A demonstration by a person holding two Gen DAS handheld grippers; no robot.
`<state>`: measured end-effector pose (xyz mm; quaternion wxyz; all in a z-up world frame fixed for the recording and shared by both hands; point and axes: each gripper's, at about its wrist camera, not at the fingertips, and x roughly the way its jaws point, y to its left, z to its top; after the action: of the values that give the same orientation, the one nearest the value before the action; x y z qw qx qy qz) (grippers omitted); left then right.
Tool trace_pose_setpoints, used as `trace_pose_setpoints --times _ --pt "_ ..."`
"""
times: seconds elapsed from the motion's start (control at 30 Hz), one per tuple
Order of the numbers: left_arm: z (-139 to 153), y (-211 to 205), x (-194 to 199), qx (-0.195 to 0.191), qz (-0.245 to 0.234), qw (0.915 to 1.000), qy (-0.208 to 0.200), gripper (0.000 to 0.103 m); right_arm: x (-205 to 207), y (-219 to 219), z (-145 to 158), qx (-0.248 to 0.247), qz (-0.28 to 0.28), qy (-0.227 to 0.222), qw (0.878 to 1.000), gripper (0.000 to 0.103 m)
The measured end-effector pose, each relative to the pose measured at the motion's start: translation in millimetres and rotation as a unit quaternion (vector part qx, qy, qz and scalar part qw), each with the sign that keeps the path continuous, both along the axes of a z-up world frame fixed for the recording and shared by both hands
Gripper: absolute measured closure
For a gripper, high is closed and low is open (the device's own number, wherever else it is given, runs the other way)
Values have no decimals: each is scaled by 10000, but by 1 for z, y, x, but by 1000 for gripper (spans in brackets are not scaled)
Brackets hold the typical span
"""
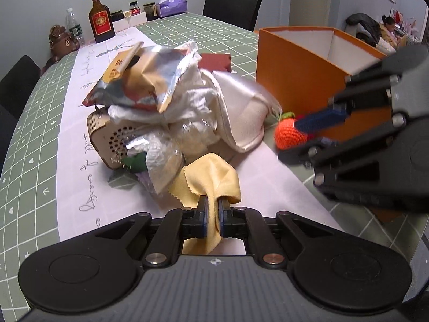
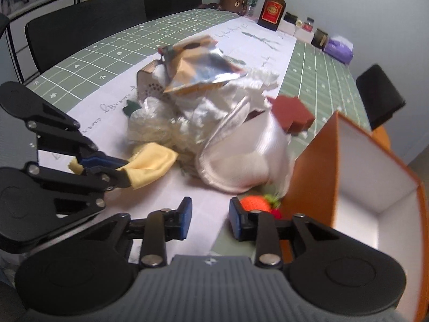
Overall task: Organize soft objects
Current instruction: 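Pinch the yellow cloth with the left tool and lift it, then grasp the white translucent plastic with the right tool while the left tool holds the cloth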
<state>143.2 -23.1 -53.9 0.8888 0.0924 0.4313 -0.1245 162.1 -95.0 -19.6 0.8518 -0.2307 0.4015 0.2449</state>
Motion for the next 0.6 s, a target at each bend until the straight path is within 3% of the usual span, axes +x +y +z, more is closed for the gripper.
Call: trace_pose_setpoints --times 0.23,0.4,0.53,0.6 --pt "6 2 13 -56 1 10000 48 95 29 2 14 -659 468 -242 9964 55" --pt "9 5 23 -181 28 9998 102 95 53 5 5 -1028 772 -59 9917 52" --pt "10 6 29 -215 58 9996 145 95 65 11 -3 -1256 930 -33 9877 39" --pt "9 7 31 -232 73 9995 181 95 72 16 -5 -1314 1032 -8 9860 39"
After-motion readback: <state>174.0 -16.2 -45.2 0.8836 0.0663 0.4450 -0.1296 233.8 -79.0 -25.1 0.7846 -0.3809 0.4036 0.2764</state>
